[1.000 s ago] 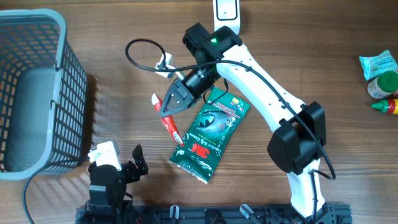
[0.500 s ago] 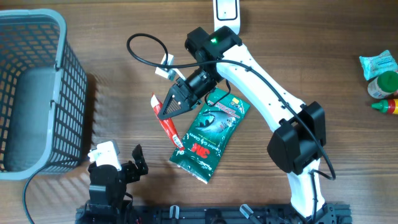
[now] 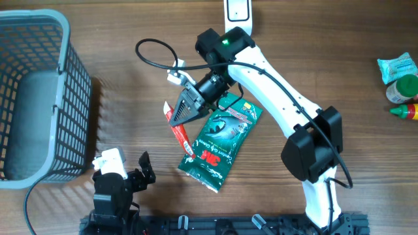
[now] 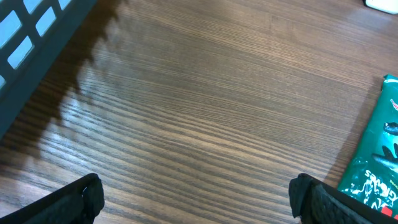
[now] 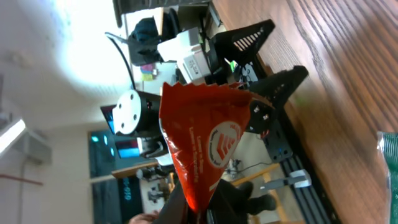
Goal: Scan the item barcode
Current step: 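Lift the Nescafe stick off the snack bag, then hold the Nescafe stick up at the white scanner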
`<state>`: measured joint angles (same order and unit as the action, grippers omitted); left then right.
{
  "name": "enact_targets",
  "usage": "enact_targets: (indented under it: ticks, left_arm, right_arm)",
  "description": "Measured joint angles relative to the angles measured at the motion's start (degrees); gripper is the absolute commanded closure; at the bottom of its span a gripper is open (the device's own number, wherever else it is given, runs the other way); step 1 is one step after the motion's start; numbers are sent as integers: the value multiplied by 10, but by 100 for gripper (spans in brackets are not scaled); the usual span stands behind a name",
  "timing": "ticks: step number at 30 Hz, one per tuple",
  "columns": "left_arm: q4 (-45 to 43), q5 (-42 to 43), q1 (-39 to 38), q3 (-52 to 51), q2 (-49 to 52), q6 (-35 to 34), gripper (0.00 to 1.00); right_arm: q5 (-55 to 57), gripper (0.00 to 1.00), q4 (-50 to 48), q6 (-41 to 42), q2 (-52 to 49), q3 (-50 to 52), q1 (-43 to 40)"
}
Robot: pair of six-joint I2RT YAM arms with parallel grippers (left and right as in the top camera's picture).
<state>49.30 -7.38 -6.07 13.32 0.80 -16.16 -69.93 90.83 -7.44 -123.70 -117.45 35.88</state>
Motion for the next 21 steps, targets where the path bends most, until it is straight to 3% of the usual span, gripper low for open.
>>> enact_targets:
  ticks: [4, 10, 21]
  left_arm:
    - [0, 0, 0, 0, 0, 0, 0]
    - [0, 0, 0, 0, 0, 0, 0]
    - [0, 0, 0, 0, 0, 0, 0]
  right_arm:
    - [96, 96, -57, 32, 0, 0, -2]
    - [466, 96, -117, 194, 0, 0, -3]
    - [627, 95, -36, 225, 49, 4, -4]
